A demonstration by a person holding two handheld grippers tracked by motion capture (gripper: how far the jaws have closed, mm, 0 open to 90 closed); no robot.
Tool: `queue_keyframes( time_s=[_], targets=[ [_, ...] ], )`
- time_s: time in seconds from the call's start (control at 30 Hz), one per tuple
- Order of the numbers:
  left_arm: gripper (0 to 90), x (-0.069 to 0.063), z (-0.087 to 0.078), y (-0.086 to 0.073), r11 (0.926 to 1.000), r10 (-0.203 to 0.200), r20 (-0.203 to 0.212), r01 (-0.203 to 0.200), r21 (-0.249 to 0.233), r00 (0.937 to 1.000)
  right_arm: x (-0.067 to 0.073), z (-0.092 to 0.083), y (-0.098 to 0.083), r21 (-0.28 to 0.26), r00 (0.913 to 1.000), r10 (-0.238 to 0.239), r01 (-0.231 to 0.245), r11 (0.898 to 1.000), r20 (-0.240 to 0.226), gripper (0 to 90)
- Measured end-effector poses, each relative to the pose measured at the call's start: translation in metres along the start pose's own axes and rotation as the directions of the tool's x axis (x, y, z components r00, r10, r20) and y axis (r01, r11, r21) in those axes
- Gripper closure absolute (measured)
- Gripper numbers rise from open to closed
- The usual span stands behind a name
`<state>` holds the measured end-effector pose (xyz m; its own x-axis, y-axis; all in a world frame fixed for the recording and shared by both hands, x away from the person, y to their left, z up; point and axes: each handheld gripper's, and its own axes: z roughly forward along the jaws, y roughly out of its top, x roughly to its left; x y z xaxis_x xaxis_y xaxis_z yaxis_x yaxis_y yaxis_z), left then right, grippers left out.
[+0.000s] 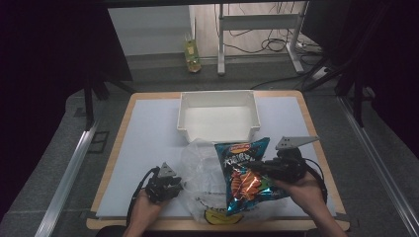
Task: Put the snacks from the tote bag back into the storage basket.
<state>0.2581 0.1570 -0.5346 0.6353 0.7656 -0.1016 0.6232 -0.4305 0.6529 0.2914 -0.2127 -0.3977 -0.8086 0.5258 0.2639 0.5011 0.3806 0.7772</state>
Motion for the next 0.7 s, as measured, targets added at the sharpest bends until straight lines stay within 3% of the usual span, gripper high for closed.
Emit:
queue_keyframes(
  time_s=[0.13, 0.17, 0.2, 0.33, 0.47, 0.57, 0.6, 0.7],
  targets=[
    [59.6, -0.004, -0.006, -0.001, 0.9998, 0.013, -0.004, -0.013, -0.015, 0.9999, -0.005, 0.005, 0.007, -0.020, 1.0000, 0.002, -0.002, 1.000, 0.006, 90.0],
    [49.6, -0.004, -0.008, -0.001, 0.9995, 0.016, -0.006, -0.017, -0.028, 0.9998, -0.008, 0.008, 0.011, -0.036, 1.0000, 0.002, -0.001, 0.999, 0.009, 90.0],
    [49.6, -0.004, -0.010, -0.001, 0.9991, 0.025, -0.011, -0.025, -0.034, 0.9996, -0.008, 0.008, 0.011, -0.036, 1.0000, 0.002, -0.001, 0.999, 0.009, 90.0],
    [35.1, -0.005, -0.019, -0.002, 0.9952, 0.043, -0.028, -0.045, -0.087, 0.9987, -0.014, 0.014, 0.019, -0.067, 0.9999, 0.008, -0.007, 0.998, 0.015, 90.0],
    [20.5, -0.003, -0.025, -0.002, 0.9918, 0.024, -0.024, -0.027, -0.125, 0.9994, -0.020, 0.022, 0.028, -0.099, 0.9998, 0.008, -0.006, 0.995, 0.019, 90.0],
    [15.8, -0.002, -0.028, -0.002, 0.9908, 0.007, -0.003, -0.007, -0.135, 1.0000, -0.022, 0.024, 0.032, -0.111, 0.9997, 0.011, -0.009, 0.994, 0.020, 90.0],
    [9.8, -0.002, -0.028, -0.002, 0.9903, 0.001, 0.004, 0.000, -0.139, 1.0000, -0.023, 0.026, 0.037, -0.119, 0.9995, 0.011, -0.007, 0.993, 0.029, 90.0],
    [7.8, -0.004, -0.032, -0.004, 0.9899, -0.004, 0.011, 0.006, -0.142, 0.9999, -0.025, 0.028, 0.041, -0.131, 0.9993, 0.016, -0.012, 0.991, 0.033, 90.0]
  ],
)
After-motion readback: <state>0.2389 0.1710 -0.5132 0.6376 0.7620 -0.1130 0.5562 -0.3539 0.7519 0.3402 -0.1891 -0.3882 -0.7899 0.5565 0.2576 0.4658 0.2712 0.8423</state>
